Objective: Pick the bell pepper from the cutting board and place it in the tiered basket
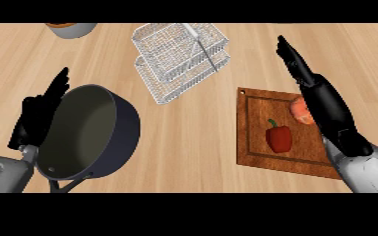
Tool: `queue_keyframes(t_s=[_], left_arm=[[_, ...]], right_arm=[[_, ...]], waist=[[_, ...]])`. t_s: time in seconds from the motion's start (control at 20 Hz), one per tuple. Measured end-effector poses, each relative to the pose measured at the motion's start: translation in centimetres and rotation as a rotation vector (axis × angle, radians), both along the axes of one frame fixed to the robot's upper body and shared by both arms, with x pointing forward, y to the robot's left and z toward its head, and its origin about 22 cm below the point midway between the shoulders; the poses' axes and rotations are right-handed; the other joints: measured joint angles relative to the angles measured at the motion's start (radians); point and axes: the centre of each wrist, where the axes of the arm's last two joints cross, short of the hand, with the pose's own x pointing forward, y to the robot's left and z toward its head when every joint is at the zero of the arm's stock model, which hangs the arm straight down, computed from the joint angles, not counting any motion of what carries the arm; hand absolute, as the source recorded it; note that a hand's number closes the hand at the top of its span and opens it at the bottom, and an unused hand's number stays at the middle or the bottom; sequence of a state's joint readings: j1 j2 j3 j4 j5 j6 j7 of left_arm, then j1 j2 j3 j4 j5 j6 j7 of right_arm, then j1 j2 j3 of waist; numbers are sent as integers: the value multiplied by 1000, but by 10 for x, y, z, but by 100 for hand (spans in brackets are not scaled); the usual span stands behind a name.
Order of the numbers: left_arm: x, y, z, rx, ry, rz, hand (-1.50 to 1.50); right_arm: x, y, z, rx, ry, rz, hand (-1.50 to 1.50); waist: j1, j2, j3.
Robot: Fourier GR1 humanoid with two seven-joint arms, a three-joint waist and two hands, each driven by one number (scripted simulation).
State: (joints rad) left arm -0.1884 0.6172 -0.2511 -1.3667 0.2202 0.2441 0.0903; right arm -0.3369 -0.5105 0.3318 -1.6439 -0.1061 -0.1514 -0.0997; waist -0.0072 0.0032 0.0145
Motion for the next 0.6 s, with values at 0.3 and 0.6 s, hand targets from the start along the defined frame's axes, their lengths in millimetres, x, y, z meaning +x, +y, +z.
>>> queue_keyframes(t_s=[0.3,0.6], left_arm=[[-3,-9,5,-137,-51,-19,0],[-9,-14,2,-253,-53,1,0]], right_arm=[[-28,33,-28,126,-24,36,150],[-38,2,-83,133,96,-523,-150]], waist=[[7,-7,-8],[-20,-10,-10]])
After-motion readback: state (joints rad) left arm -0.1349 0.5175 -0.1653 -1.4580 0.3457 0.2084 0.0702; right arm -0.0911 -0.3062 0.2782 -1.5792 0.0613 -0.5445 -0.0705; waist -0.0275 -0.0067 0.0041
